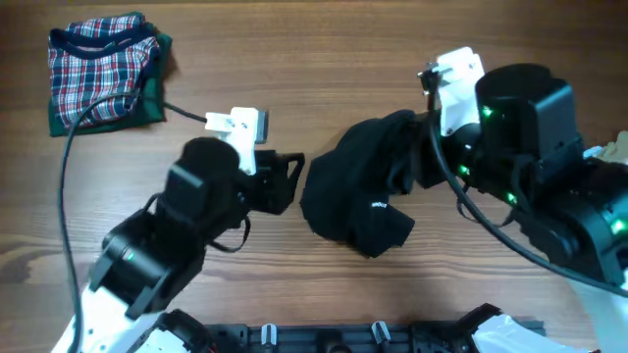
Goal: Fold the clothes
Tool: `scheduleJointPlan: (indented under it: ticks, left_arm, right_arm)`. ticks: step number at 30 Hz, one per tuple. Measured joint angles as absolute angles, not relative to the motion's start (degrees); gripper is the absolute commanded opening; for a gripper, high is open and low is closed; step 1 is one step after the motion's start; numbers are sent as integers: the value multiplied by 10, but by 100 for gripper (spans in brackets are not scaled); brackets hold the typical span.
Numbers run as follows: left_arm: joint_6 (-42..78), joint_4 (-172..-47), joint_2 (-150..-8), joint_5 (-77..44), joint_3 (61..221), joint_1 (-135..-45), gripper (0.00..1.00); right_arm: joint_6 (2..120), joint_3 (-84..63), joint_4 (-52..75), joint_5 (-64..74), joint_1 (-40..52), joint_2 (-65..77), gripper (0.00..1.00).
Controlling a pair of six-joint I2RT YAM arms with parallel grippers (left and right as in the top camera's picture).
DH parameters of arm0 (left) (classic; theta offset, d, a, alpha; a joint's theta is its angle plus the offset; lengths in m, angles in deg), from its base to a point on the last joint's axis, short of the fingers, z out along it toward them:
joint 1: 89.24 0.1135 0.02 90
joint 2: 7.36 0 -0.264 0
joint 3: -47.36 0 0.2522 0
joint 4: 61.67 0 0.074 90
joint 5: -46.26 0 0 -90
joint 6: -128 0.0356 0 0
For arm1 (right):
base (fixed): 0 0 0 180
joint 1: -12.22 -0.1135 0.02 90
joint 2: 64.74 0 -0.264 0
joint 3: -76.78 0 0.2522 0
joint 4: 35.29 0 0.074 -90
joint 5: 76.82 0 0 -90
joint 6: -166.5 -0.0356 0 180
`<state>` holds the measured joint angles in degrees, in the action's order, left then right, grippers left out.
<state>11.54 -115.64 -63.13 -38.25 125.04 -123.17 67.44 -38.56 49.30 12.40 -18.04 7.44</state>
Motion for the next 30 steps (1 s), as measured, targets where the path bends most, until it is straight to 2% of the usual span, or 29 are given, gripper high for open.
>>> scheduleJointPlan:
  ticks: [3,6,9,13,20,22,24,25,28,30]
  left_arm:
    - [146,-1131,-626,-338,1250,-1236,51]
    - [212,-1077,-636,-301,1250,-1279,56]
    - [269,-1032,-665,-286,1250,-1326,58]
    - [295,-991,-709,-276,1250,-1336,62]
    - [325,-923,-722,-266,1250,-1336,61]
    - [330,-911,-746,-267,1250,-1336,54]
    - [334,-901,-771,-266,1250,-1336,33]
    - [337,-900,-779,-266,1250,-1336,18]
    - [341,-897,-791,-264,1250,-1336,4]
    - [342,-890,-791,-264,1250,-1336,4]
  right_arm:
    - [674,-386,494,124,-180,82,4]
    - [674,-386,496,121,-180,83,4]
    - [674,-386,501,121,-180,83,4]
    - [676,-386,509,121,-180,83,4]
    - [679,-386,512,99,-180,83,4]
    - [686,-386,512,87,-180,83,4]
    - [691,-386,513,75,-180,83,4]
    - [693,-386,513,72,-180,83,4]
    - [693,-386,512,67,-180,77,4]
    - [693,-386,511,67,-180,70,4]
